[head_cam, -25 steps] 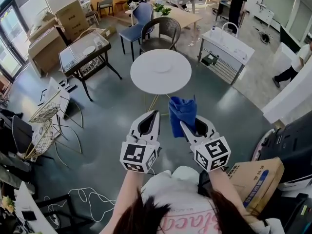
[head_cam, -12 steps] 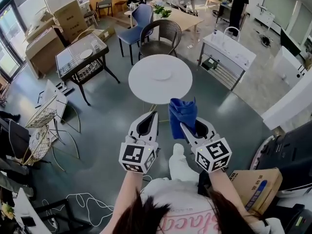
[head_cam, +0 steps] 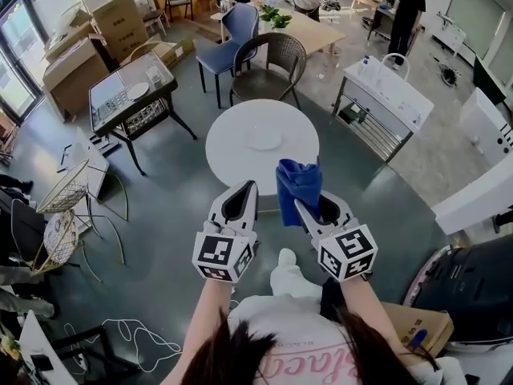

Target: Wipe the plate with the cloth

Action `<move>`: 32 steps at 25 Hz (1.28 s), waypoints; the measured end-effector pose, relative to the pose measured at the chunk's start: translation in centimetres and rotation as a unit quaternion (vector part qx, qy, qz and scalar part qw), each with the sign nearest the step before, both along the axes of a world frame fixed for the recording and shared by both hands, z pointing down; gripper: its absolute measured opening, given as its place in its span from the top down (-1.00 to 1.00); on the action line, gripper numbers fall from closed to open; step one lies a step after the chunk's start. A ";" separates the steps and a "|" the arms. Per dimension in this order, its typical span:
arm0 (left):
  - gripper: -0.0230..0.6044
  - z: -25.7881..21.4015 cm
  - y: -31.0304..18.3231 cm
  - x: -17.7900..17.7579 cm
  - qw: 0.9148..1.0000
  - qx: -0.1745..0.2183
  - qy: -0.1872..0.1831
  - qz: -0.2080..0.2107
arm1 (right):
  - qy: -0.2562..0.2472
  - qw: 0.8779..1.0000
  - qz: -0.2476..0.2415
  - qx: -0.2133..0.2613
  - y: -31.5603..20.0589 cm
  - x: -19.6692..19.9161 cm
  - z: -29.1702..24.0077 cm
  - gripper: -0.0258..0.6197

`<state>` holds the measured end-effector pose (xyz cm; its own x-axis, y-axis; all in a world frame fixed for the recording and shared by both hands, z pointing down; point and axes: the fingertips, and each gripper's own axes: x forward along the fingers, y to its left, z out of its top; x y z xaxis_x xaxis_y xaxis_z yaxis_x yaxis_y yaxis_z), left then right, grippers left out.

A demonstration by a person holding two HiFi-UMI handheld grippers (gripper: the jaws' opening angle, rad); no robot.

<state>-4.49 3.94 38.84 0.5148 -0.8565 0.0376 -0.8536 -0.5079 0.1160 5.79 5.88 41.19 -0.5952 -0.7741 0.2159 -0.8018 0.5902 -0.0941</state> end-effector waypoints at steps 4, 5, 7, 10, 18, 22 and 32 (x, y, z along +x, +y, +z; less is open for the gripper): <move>0.90 0.0 -4.5 1.7 1.000 0.001 -0.004 -0.008 | -0.002 1.000 -0.012 -0.003 -4.9 1.6 0.0 0.51; 0.90 0.1 -5.6 2.0 1.000 0.000 -0.002 -0.012 | -0.003 1.000 -0.016 -0.004 -6.1 1.9 0.0 0.51; 0.90 0.3 -7.8 2.6 1.000 -0.007 0.009 -0.021 | -0.003 1.000 -0.026 -0.005 -8.4 2.6 0.0 0.51; 0.90 0.7 -10.4 3.5 0.999 -0.015 0.003 -0.028 | -0.002 0.999 -0.036 -0.009 -11.3 3.5 0.1 0.51; 0.90 3.7 -14.9 3.0 0.997 -0.054 -0.023 -0.046 | -0.003 0.998 -0.047 -0.035 -16.7 3.4 2.2 0.51; 0.90 4.9 -17.2 1.6 0.996 -0.073 -0.014 -0.050 | -0.003 0.998 -0.042 -0.046 -19.2 3.0 3.0 0.51; 0.90 6.8 -25.7 -2.0 0.995 -0.099 -0.014 -0.027 | 0.003 0.998 -0.030 -0.048 -27.0 -0.7 3.7 0.51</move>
<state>-6.53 -21.71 45.64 0.4649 -0.8569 0.2227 -0.8831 -0.4309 0.1853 5.09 -21.10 44.87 -0.6382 -0.7131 0.2901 -0.7661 0.6254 -0.1482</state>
